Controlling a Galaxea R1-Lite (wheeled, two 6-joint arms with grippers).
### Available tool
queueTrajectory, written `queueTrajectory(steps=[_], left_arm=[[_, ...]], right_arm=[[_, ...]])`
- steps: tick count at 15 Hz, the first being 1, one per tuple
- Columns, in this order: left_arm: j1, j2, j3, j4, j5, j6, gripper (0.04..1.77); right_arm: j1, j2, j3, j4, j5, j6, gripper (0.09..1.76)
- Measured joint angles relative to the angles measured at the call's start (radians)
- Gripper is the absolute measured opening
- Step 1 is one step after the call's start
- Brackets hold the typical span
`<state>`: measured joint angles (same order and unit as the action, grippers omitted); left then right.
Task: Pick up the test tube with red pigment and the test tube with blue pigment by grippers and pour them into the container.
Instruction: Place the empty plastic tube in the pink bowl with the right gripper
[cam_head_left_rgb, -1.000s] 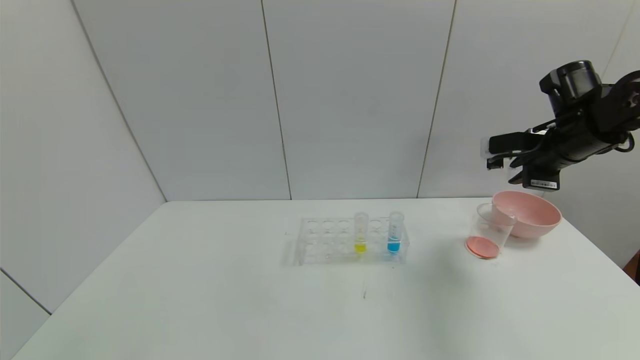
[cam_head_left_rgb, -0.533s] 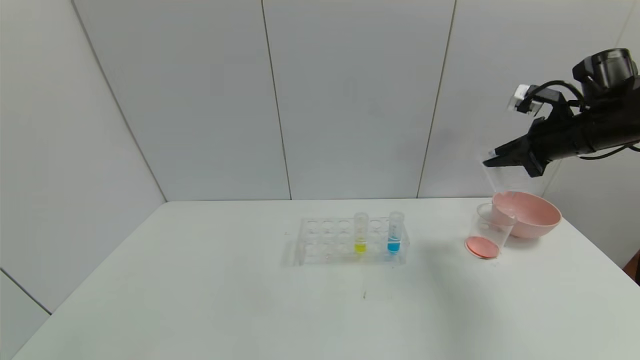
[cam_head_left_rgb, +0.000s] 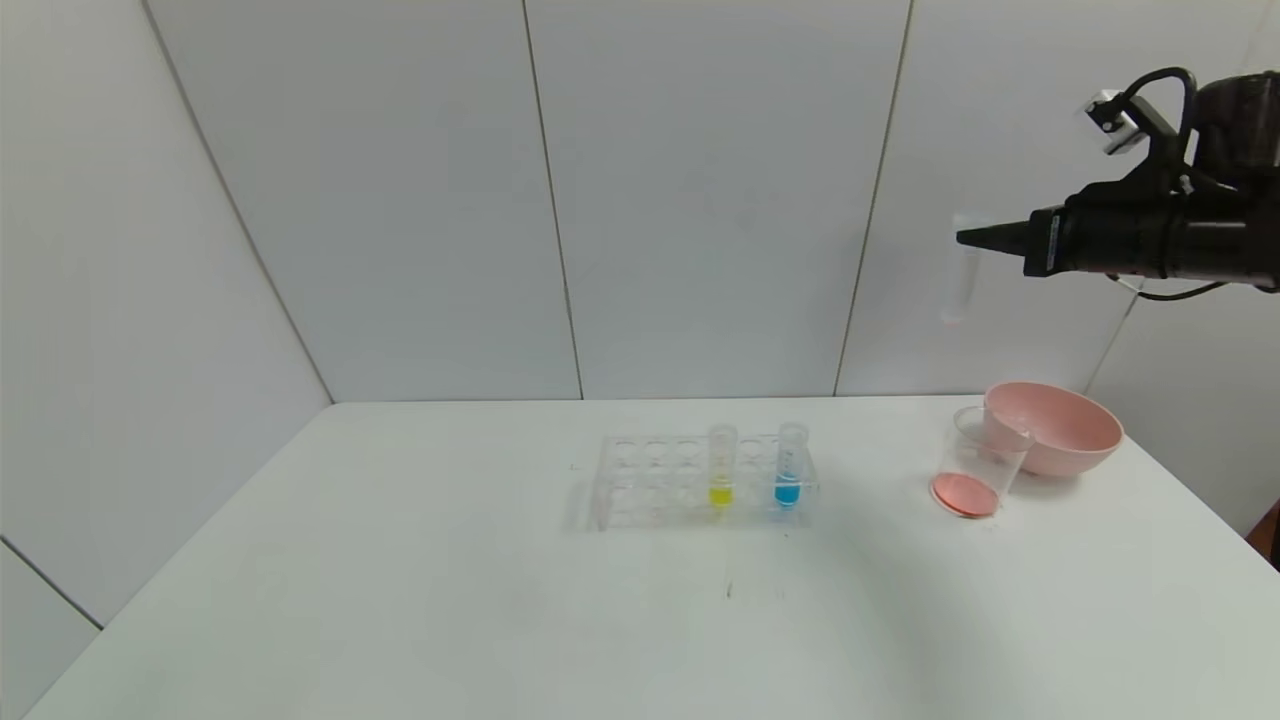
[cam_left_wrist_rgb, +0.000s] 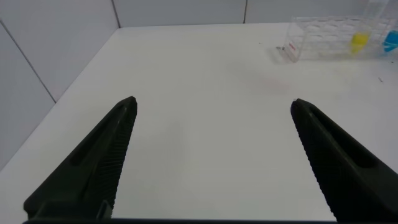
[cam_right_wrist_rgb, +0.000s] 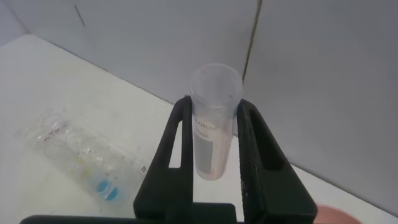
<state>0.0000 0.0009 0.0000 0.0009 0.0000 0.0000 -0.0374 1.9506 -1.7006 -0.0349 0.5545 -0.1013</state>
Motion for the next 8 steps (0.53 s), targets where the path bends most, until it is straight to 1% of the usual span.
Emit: queueTrajectory(steps=[1,2,3,4,5,6,8], left_arm=[[0.000,0.000,0.000,0.000,0.000,0.000,1.76],[0.000,0.000,0.000,0.000,0.000,0.000,1.76],[0.000,0.000,0.000,0.000,0.000,0.000,1.76],[0.000,0.000,0.000,0.000,0.000,0.000,1.76],[0.000,0.000,0.000,0.000,0.000,0.000,1.76],[0.000,0.000,0.000,0.000,0.000,0.000,1.76],[0.000,0.000,0.000,0.000,0.000,0.000,1.76]], right_arm=[[0.000,-0.020,0.079,-0.105,-0.036,0.017,0.49],[-0.002,-0.035,0.150,-0.226,-0.101,0.031,0.49],[-0.006,-0.046,0.222,-0.341,-0.210,0.043,0.49],[-0.010,-0.050,0.281,-0.416,-0.302,0.065,0.49],[-0.014,-0.052,0.334,-0.460,-0.358,0.103,0.49],[-0.018,-0.054,0.384,-0.486,-0.381,0.150,0.49],[-0.026,-0.061,0.466,-0.504,-0.392,0.199,0.49]])
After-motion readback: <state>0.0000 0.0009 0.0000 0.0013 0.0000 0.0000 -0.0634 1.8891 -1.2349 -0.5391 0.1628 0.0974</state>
